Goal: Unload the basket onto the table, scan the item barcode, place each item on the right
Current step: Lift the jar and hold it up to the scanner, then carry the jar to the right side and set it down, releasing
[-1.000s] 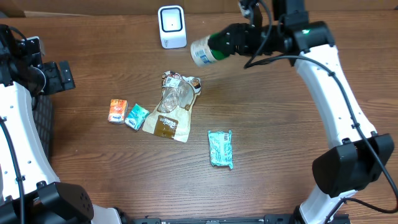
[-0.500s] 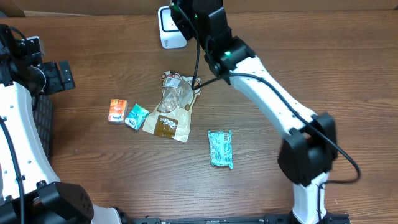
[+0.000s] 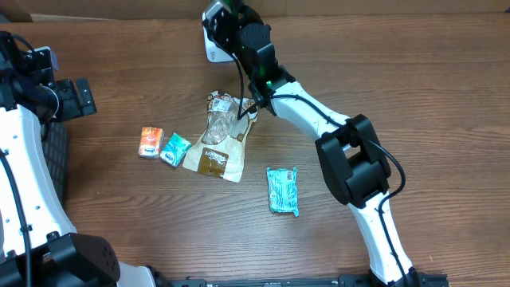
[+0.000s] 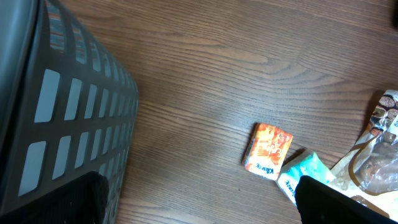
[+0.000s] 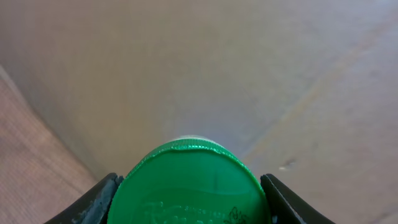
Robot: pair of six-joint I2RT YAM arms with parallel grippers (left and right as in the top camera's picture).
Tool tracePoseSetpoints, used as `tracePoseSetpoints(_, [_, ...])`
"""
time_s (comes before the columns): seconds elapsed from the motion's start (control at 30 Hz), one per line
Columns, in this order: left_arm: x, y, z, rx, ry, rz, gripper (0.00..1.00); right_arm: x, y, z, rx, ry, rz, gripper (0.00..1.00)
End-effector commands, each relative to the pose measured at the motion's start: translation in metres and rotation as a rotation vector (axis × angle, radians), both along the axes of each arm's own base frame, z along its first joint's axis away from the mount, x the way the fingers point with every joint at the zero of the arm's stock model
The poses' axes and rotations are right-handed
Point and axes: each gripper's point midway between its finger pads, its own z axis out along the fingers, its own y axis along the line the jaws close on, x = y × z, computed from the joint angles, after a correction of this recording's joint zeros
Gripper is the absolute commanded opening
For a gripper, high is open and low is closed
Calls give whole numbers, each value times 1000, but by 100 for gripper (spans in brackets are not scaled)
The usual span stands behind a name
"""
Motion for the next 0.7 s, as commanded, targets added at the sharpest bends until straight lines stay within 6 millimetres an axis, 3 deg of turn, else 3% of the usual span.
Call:
tracePoseSetpoints(0.0, [-1,3,-2,7,7,-4,100,-1,12,5,-81,-76,54,36])
tracePoseSetpoints(0.1, [-1,3,-2,7,7,-4,100,0,12,-3,-98,-79,61,35])
tracePoseSetpoints(0.43, [-1,3,-2,6,7,-3,100,1,11,3,-106,-110,56,35])
tracePoseSetpoints(0.53, [-1,3,-2,6,7,-3,100,0,11,12,-94,-131,54,35])
tracePoseSetpoints(0.67, [-1,3,-2,7,7,-4,100,-7,7,47,-23,-136,51,36])
